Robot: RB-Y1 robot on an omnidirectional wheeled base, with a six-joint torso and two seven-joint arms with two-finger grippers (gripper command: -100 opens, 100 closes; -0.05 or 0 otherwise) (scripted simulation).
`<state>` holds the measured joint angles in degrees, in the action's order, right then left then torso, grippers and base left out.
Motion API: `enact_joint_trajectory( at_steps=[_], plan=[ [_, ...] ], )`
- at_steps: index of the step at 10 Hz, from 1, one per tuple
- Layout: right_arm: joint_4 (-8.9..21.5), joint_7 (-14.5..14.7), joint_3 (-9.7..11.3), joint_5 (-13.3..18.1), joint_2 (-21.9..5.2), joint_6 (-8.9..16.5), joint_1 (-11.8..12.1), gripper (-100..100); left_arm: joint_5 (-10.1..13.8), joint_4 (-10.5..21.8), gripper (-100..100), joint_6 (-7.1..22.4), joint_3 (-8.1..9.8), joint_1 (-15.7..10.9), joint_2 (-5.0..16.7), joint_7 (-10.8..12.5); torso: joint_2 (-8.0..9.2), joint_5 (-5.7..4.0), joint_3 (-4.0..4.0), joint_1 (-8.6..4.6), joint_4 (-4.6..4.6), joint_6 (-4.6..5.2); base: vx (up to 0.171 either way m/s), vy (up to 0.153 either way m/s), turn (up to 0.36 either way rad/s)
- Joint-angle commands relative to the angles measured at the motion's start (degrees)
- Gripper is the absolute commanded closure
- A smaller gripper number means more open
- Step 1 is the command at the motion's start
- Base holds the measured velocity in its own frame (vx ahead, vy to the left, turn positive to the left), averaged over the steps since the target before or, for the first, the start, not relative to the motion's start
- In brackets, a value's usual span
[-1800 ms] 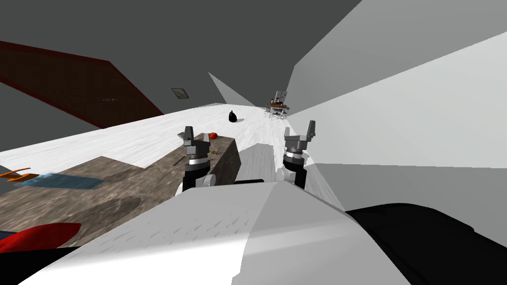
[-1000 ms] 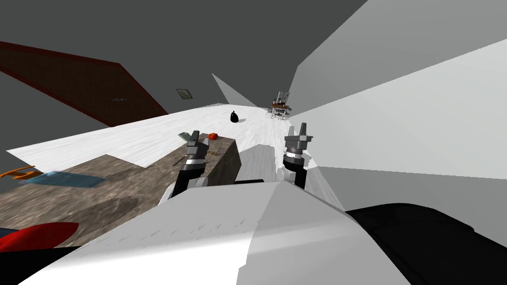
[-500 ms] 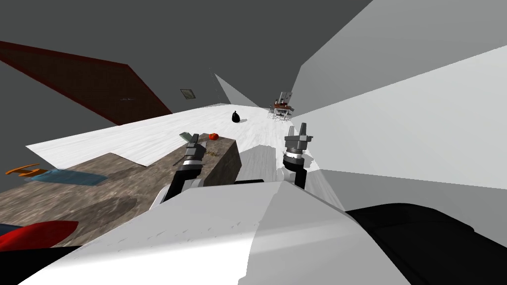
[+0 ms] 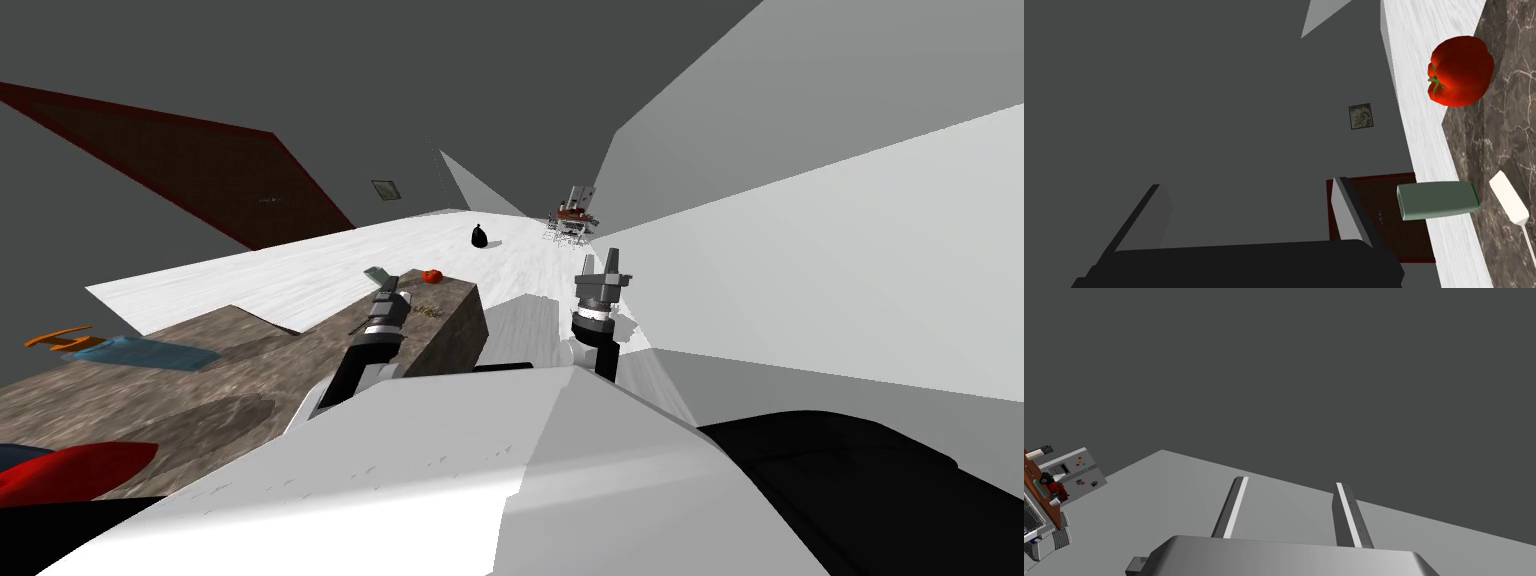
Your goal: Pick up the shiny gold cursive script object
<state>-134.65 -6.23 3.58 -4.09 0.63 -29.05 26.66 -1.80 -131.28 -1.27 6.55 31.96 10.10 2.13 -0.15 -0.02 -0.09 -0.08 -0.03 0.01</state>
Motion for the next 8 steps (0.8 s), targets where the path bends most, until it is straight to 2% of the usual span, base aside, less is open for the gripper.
enact_joint_trajectory(
  at_steps=[1,2,3,4,5,7,8],
  plan=[
    [0.00,0.00,0.00,0.00,0.00,0.00,0.00,0,0.88,-0.22,-100,2.86,1.70,0.63,0.39,-0.31,0.00,0.00,0.00,0.00,0.00,0.00,0.052,-0.036,0.059],
    [0.00,0.00,0.00,0.00,0.00,0.00,0.00,0,0.88,-0.22,-100,4.43,1.70,0.63,0.39,-0.31,-0.04,0.00,-0.02,-0.03,-0.01,-0.01,0.051,-0.026,0.058],
    [0.00,0.00,0.00,0.00,0.00,0.00,0.00,0,1.55,-0.39,-100,6.13,3.07,1.09,0.53,-0.68,-0.05,0.00,-0.03,0.00,-0.01,-0.01,0.057,-0.027,0.083],
    [0.00,0.00,0.00,0.00,0.00,0.00,0.00,0,1.55,-0.39,-100,7.74,3.07,1.09,0.53,-0.68,-0.07,0.00,-0.04,0.00,-0.01,-0.01,0.042,-0.027,0.036],
    [0.00,0.00,0.00,0.00,0.00,0.00,0.00,0,2.24,-0.58,-100,9.18,4.43,1.54,0.64,-1.07,-0.03,0.00,-0.02,0.00,-0.01,0.00,0.046,-0.029,0.070],
    [0.00,0.00,0.00,0.00,0.00,0.00,0.00,0,2.24,-0.58,-100,11.31,4.43,1.54,0.64,-1.07,0.00,0.00,0.00,0.02,0.00,0.01,0.023,-0.015,0.013],
    [0.00,0.00,0.00,0.00,0.00,0.00,0.00,0,2.93,-0.77,-100,13.20,5.77,1.97,0.71,-1.49,0.07,0.01,0.03,0.06,0.01,0.01,0.032,-0.016,0.066]
  ],
)
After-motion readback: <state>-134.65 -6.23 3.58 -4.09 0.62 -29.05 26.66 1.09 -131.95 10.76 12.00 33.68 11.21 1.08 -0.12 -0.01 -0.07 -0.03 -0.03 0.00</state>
